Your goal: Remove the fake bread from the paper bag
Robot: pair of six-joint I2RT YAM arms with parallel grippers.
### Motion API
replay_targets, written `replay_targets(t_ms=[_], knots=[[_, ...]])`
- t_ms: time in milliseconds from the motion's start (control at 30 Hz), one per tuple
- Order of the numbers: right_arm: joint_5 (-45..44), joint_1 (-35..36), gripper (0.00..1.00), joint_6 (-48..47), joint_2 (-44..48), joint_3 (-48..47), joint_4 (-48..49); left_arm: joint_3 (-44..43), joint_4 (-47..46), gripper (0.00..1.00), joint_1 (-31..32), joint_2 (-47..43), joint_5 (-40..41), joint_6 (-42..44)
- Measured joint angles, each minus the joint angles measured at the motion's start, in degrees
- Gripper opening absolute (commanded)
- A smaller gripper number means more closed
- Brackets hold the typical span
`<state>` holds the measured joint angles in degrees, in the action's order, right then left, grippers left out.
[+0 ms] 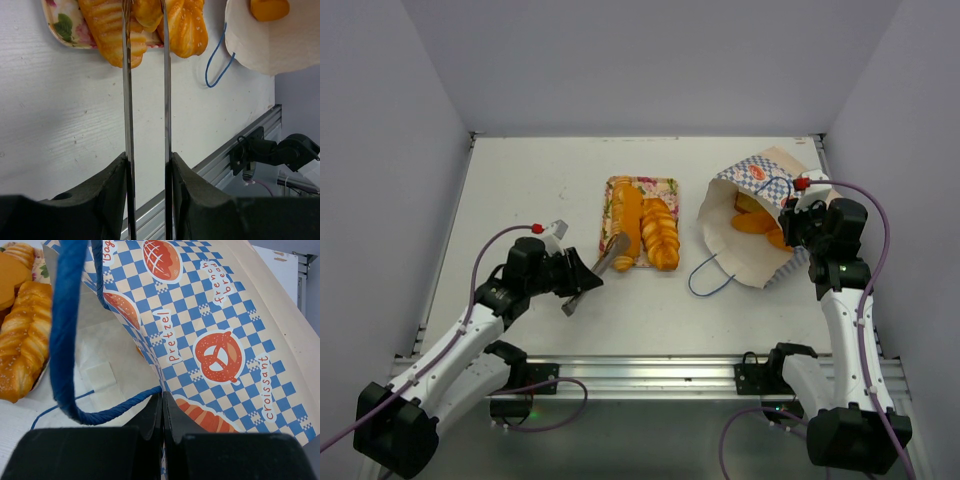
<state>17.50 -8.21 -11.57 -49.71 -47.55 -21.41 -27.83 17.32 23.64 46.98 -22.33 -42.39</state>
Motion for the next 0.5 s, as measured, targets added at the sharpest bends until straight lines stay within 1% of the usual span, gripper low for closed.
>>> replay_targets(t_ms=[233,500], knots=[[0.0,0.0,0.0,0.0,0.0,0.0,0.0,0.0,0.5,0.45,0.0,-1.0,-0.2,0.0],[0.0,-0.1,0.0,0.0,0.0,0.0,0.0,0.0,1.7,0.46,0.0,-1.7,-0.6,0.2]])
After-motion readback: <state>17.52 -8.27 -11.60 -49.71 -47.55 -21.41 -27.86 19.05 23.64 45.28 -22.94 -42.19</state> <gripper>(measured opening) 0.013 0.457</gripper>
